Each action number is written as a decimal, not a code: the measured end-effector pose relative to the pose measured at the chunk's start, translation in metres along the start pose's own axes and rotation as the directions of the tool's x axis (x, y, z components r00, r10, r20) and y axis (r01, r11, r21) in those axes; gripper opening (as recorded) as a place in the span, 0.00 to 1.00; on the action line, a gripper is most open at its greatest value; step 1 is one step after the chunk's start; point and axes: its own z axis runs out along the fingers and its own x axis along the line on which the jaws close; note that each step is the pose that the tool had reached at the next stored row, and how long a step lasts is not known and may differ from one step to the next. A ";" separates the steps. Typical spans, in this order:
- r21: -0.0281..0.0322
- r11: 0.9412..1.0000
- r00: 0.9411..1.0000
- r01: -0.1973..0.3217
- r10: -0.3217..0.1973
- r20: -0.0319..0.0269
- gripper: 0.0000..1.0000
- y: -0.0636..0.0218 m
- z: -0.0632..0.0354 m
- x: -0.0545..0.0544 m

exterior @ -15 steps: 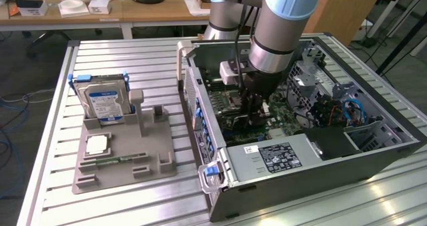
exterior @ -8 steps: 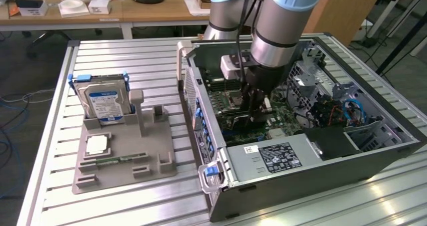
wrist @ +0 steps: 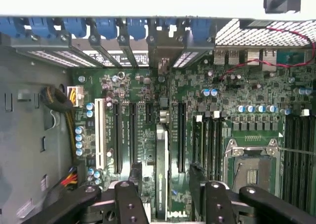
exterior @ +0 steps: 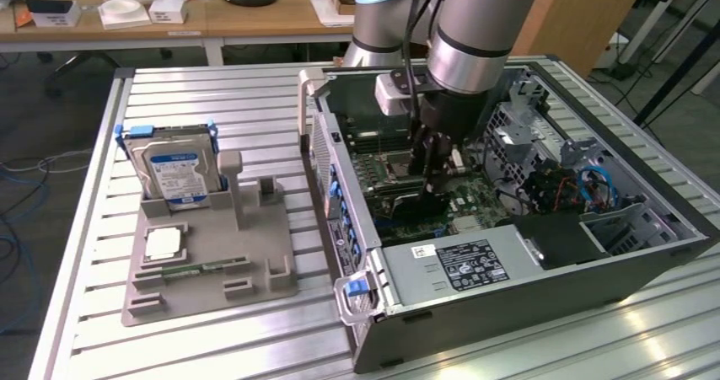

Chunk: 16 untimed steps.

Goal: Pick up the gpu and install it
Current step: 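Insert the gpu into the slot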

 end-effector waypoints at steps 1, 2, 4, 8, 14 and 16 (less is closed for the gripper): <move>0.000 1.000 1.000 0.000 0.000 0.000 0.51 0.0000 0.0000 0.000; 0.000 1.000 1.000 0.000 0.000 0.000 0.51 0.0000 0.0000 0.000; 0.000 1.000 1.000 0.000 0.000 0.000 0.43 0.0000 -0.0001 0.000; 0.000 1.000 1.000 0.000 0.000 0.000 0.25 0.0000 -0.0001 0.000; 0.000 1.000 1.000 0.000 0.000 0.000 0.11 0.0000 -0.0001 0.000; 0.000 1.000 1.000 0.000 0.000 0.000 0.11 0.0000 -0.0001 0.000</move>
